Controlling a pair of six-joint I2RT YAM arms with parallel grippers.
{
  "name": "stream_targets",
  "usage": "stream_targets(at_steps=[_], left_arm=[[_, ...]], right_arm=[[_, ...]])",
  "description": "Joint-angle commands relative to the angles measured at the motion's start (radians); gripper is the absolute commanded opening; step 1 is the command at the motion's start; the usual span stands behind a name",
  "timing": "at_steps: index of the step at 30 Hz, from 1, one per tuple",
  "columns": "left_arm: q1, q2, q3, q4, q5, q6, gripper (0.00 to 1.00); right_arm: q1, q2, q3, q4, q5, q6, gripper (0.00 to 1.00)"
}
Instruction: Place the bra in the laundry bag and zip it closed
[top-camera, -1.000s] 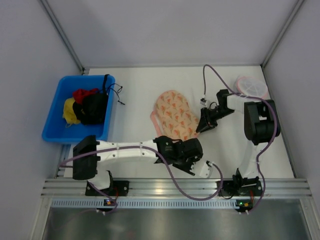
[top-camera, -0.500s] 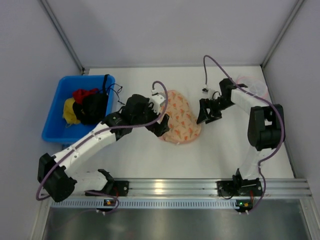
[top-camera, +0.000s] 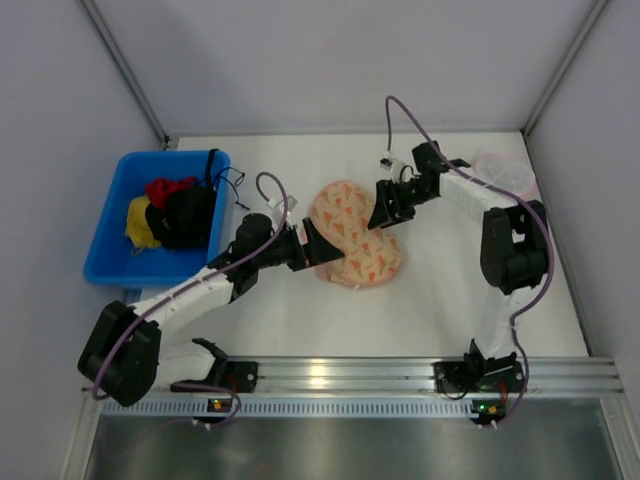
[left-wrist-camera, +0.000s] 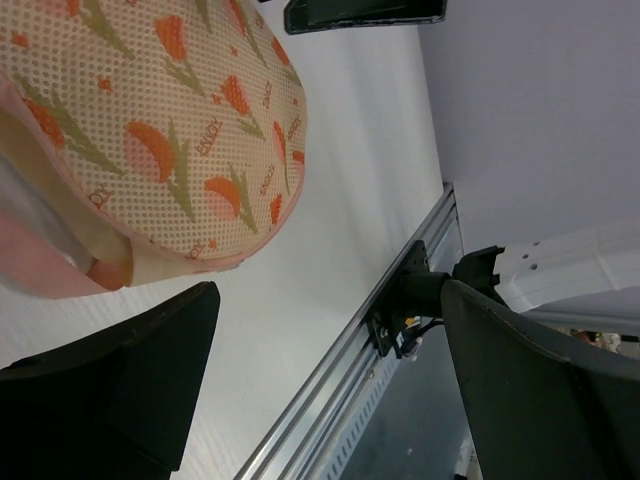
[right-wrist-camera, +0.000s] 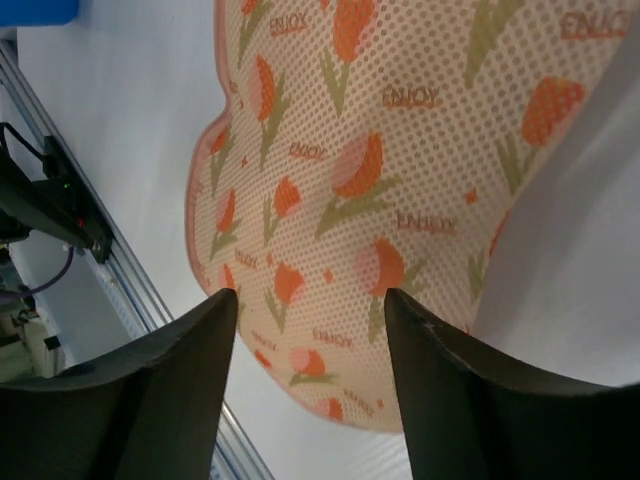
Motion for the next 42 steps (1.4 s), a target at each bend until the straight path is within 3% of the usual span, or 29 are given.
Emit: stream_targets(at_steps=[1,5,10,27,42], left_arm=[[-0.001,0.078,-0.050,0.270,0.013,-0.193,0.98],[0.000,0.151,-0.082,0.342,-0.030,-0.235,0.98],[-0.001,0.206,-0.084,0.344,-0.050,-0.229,0.98],[-0.001,0.353,-0.021,0.328,-0.122,-0.170,0.98],[-0.018,0.367,0.051,0.402,-0.028,-0.192,0.98]], right_arm=[[0.034,0.063,-0.005,0.135,-0.048,0.093,0.59],[0.046,0.094,-0.039,0.195,-0.053,0.131,0.41],[0.048,0.115,-0.057,0.201,-0.039,0.123,0.30],[0.082,0.134,-0.097,0.209,-0.047,0.136,0.25],[0.094,0.128,-0.094,0.204,-0.061,0.125,0.24]])
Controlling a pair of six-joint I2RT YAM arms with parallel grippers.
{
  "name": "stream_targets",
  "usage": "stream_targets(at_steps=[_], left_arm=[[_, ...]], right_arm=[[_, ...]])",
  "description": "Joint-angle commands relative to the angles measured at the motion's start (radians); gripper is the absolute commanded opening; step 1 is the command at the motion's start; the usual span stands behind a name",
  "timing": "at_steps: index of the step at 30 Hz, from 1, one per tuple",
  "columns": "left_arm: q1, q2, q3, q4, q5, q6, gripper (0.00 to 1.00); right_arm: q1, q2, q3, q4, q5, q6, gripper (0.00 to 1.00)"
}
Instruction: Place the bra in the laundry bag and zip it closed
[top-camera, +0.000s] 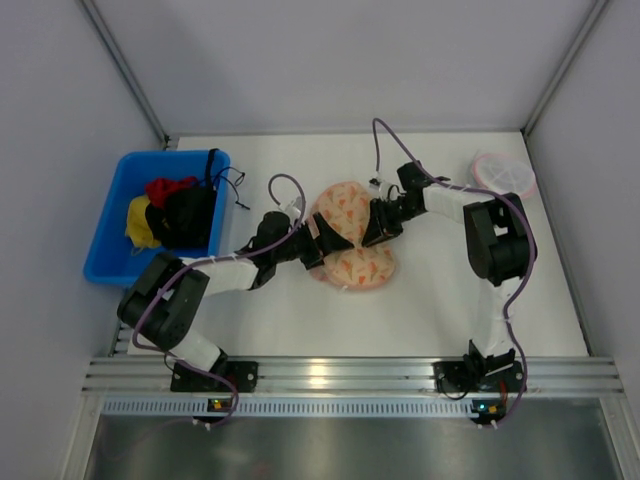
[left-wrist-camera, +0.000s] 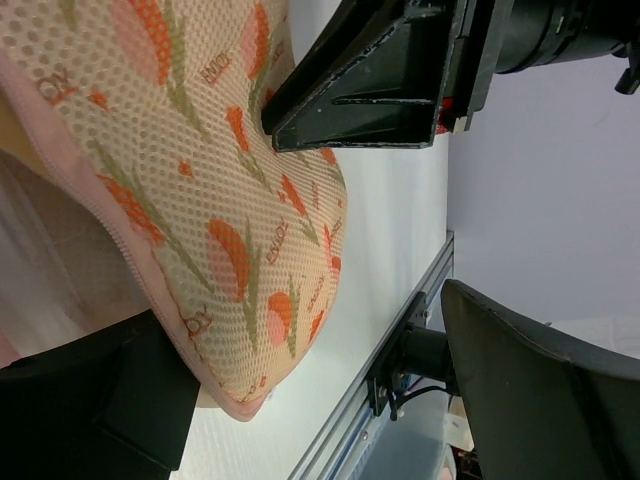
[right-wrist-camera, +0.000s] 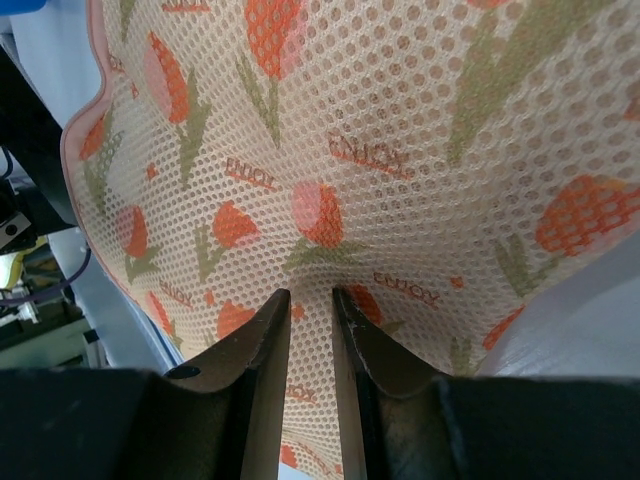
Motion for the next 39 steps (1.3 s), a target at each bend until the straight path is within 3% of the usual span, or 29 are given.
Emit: stream_targets(at_steps=[1,14,20,25,30,33,37,39], left_arm=[[-0.016,0.010,0.033,0.078,0.021,0.002,0.98],[-0.048,0.263,0.059,0.415,0.058,-0.141,0.97],[-0.047,0.210,0.052,0.452,0.100,-0.130,0.98],[-0.045,0.070,0.067,0.256,0.083,0.024,0.98],[-0.044,-0.070,0.095,-0.205,-0.044,0.178,0.98],[-0.041,-0.158,0.087,-0.363,-0.081,0.241,0.98],[-0.038,-0.264,0.079,-0.523,-0.109,0.360,0.98],[-0.009,-0.321,0.052,-0.523,-0.048,0.342,0.97]], right_arm=[[0.025,-0.006,0.014,0.021,-0.030,-0.007,0.24],[0.049,-0.027,0.000,0.009,-0.142,0.010,0.24],[0.048,-0.039,0.023,-0.032,-0.112,-0.025,0.24],[0.049,0.028,0.034,-0.048,-0.052,-0.051,0.23],[0.048,0.074,0.034,-0.049,0.016,-0.135,0.22],[0.045,0.085,0.037,-0.051,0.031,-0.155,0.22],[0.037,0.097,0.054,-0.057,0.031,-0.171,0.21],[0.033,0.102,0.060,-0.056,0.025,-0.169,0.21]])
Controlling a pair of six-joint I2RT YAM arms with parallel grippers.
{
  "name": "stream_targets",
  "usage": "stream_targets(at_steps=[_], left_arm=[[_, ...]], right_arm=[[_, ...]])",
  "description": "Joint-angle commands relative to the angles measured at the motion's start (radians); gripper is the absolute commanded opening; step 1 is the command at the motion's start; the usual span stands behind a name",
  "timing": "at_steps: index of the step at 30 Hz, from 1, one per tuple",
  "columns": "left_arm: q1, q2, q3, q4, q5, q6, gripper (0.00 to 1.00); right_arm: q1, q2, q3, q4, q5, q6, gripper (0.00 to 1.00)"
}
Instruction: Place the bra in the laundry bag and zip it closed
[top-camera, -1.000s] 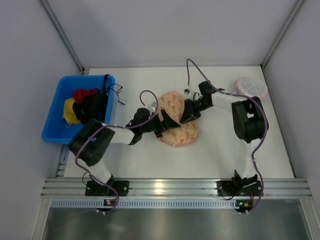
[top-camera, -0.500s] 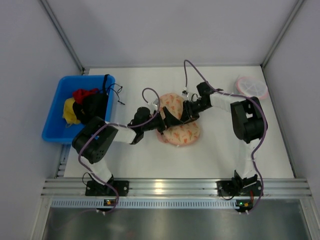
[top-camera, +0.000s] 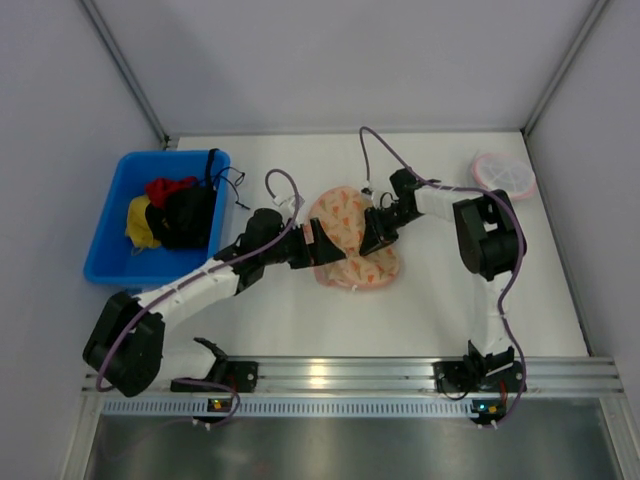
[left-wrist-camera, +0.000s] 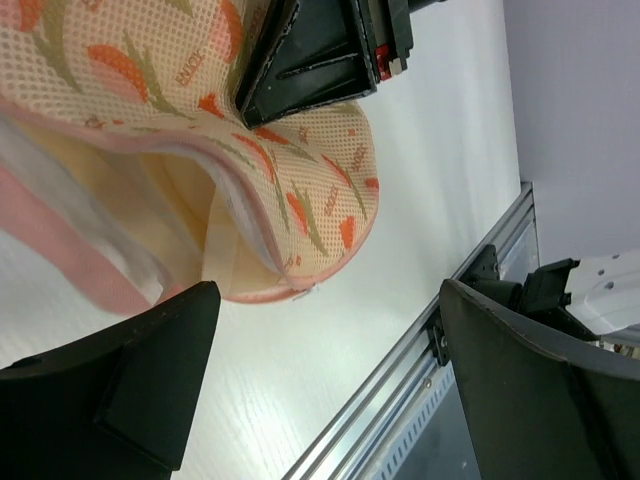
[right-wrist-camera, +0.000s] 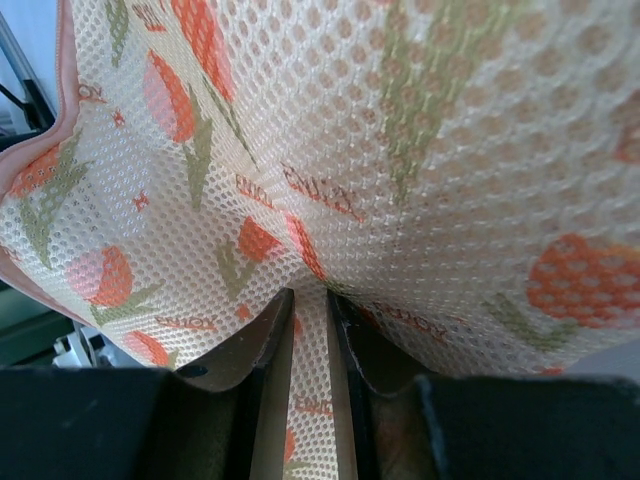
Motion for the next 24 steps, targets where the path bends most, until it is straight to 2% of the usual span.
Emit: stream_targets(at_steps=[1,3,5,16,24], left_arm=[[0.034,-0.102,-0.040,-0.099,0.044,0.033,0.96],[0.039,-0.110,-0.061,-0.062,0.108,-0.015,0.95],[0.030,-0.090,-0.086,-0.011,0.103,-0.087,0.96],[0.004,0.120,-0.026,0.147,0.037,-0.115,0.96],[-0.007,0.182,0.003,0.230,0.007,-0.120,0.96]], right_arm=[[0.005,0.031,0.035,0.002,0.052,-0.056,0.20],[0.006,0.026,0.032,0.005,0.046,-0.056,0.21],[0.005,0.021,0.027,0.007,0.038,-0.054,0.20],[0.005,0.008,0.026,0.007,0.003,-0.048,0.20],[0.005,0.004,0.027,0.006,-0.017,-0.045,0.20]])
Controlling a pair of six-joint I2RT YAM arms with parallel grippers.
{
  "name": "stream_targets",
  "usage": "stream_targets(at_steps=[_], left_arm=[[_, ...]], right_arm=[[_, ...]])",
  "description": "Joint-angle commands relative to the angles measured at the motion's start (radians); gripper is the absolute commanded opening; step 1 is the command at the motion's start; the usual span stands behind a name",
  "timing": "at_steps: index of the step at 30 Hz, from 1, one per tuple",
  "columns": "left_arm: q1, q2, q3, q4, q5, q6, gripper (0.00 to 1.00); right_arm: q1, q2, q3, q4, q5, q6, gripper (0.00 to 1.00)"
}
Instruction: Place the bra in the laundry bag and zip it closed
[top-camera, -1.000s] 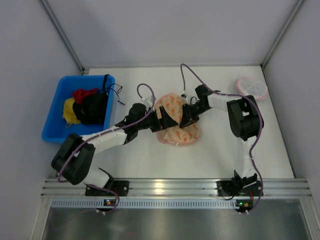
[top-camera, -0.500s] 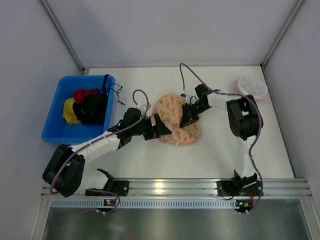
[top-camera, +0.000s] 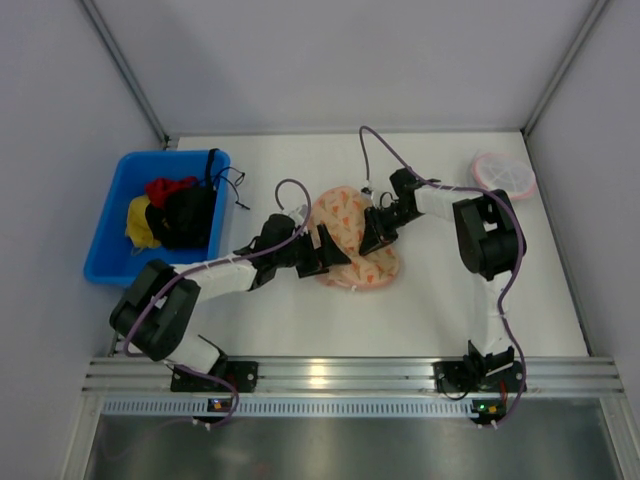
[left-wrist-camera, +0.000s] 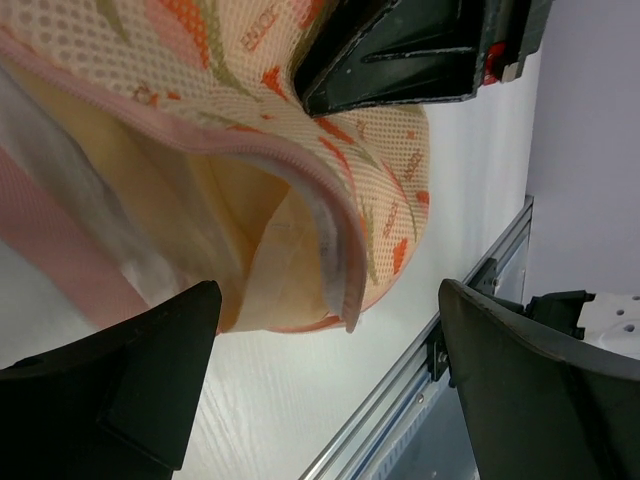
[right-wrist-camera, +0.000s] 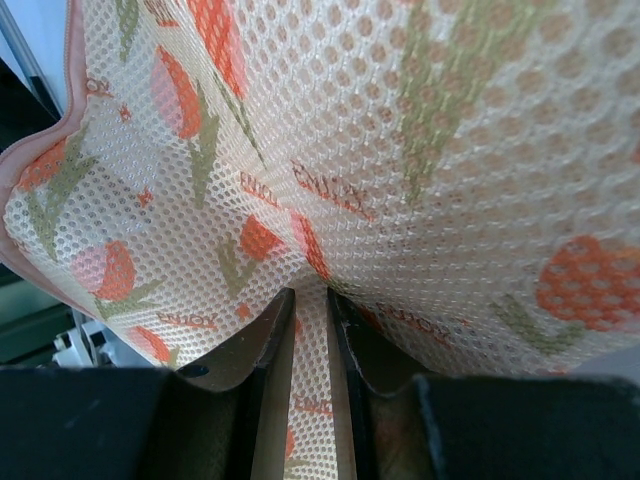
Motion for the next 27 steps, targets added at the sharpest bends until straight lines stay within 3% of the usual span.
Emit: stream_targets(at_steps=[1,13,21,27], left_arm=[[-0.007,0.009,0.045,0.130,-0.016,-0.007,0.95],[-0.013,0.037,0.055,0.198,0.001,-0.024,0.93],[-0.013,-0.066,0.022,0.068,-0.037,0.013,0.94],[-0.013,-0.040,0.021,0.020,-0.076,0.032,0.94]], right_arm=[[0.005,-0.001,0.022,0.009,-0.002,-0.034,0.20],[0.009,-0.007,0.014,0.010,-0.022,-0.034,0.20],[0.009,-0.019,0.009,0.004,-0.025,-0.043,0.20],[0.009,-0.032,-0.007,0.014,-0.030,-0.045,0.20]])
